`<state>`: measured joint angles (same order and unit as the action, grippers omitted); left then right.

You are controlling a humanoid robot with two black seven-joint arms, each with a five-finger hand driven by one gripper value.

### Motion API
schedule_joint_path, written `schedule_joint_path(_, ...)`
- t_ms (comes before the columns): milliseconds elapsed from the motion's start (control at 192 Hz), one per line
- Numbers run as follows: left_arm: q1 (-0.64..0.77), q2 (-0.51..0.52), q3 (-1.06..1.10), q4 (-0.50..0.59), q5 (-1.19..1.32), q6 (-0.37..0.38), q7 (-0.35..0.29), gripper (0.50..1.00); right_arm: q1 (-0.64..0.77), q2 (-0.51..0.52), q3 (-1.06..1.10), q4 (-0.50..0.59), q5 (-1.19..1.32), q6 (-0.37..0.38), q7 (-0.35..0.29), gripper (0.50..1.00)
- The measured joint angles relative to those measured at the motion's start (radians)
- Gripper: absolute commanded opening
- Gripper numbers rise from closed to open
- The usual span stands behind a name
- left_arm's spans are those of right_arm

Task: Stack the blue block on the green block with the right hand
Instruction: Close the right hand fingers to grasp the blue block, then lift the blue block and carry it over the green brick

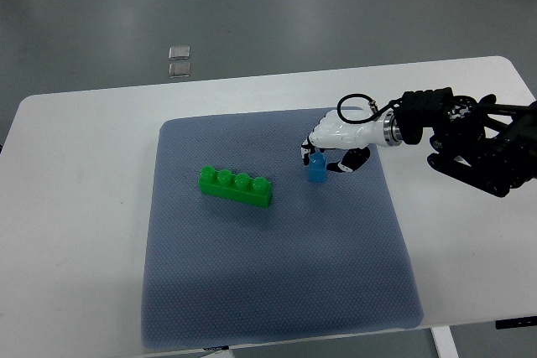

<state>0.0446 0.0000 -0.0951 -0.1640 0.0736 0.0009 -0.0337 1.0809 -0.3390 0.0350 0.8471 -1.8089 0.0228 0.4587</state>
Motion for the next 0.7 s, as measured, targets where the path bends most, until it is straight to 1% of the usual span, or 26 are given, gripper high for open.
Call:
schedule_joint_path(57,0.000,0.000,0.000,0.000,0.000,0.000,0.000,1.000,-0.001,0.000,0.000,0.000,-0.001,0.001,0.000,0.531)
schedule_joint_path(83,0.000,0.000,0.000,0.000,0.000,0.000,0.000,1.000,-0.001,0.000,0.000,0.001,-0.001,0.002,0.000,0.511)
schedule_joint_path(140,0.000,0.000,0.000,0.000,0.000,0.000,0.000,1.000,-0.001,0.000,0.000,0.001,-0.001,0.002,0.000,0.500)
schedule_joint_path(702,0.000,0.000,0.000,0.000,0.000,0.000,0.000,1.000,0.018,-0.007,0.002,0.000,-0.001,0.006,-0.002,0.500)
